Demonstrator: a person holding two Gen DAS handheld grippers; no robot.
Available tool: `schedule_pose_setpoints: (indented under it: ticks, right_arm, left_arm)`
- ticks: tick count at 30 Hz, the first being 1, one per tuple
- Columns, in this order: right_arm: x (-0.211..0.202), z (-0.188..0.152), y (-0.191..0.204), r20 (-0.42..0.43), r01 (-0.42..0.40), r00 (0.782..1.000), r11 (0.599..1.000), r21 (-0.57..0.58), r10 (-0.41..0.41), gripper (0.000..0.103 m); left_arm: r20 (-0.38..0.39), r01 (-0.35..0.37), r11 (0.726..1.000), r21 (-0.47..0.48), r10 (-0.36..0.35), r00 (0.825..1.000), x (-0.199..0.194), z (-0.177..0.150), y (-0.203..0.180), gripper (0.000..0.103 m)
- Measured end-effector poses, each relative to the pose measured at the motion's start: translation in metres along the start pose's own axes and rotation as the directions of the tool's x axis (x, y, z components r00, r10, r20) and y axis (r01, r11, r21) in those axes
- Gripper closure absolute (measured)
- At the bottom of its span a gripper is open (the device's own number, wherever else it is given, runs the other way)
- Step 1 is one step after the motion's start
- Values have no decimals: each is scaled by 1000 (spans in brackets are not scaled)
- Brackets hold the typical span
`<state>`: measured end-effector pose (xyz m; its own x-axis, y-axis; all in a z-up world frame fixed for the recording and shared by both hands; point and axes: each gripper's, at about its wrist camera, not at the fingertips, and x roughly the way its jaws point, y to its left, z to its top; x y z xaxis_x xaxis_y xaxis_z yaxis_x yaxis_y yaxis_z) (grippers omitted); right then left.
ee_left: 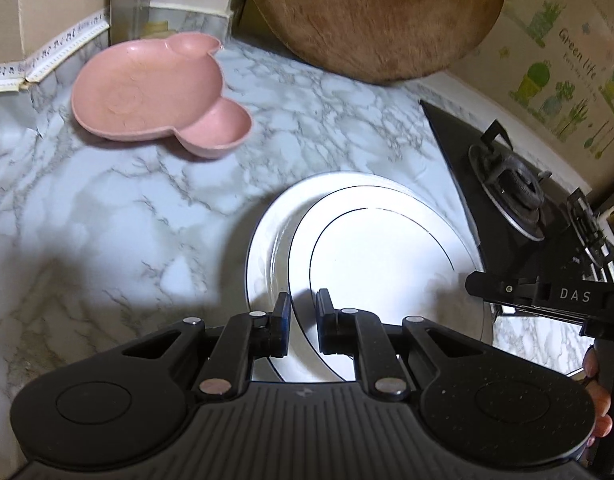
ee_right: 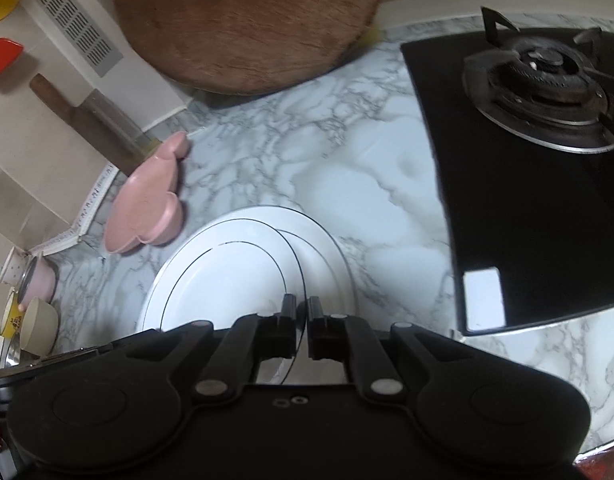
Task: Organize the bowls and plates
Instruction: 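Carry the medium plate with both grippers and lower it onto the large plate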
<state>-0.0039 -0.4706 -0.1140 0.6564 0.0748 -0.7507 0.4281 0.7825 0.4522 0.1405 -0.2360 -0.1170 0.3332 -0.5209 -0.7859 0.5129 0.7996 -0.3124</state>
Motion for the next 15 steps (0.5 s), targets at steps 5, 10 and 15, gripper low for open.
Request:
schedule_pose_setpoints:
  ticks: [5,10,15]
  right_arm:
    - [6,-2,-7,-20,2,1000,1000,6,-2,97]
    - [8,-1,-11,-27,1,1000,1000,15,-1,97]
    - [10,0,-15,-29,-14,999,999,31,15,97]
  left_arm:
    - [-11,-8,1000,9,8,1000,7,-2,-2,92]
    - [-23,-8,1000,22,9,1000,10,0,-5,92]
    - [-42,3,1000,20,-2,999,11,4,-3,91]
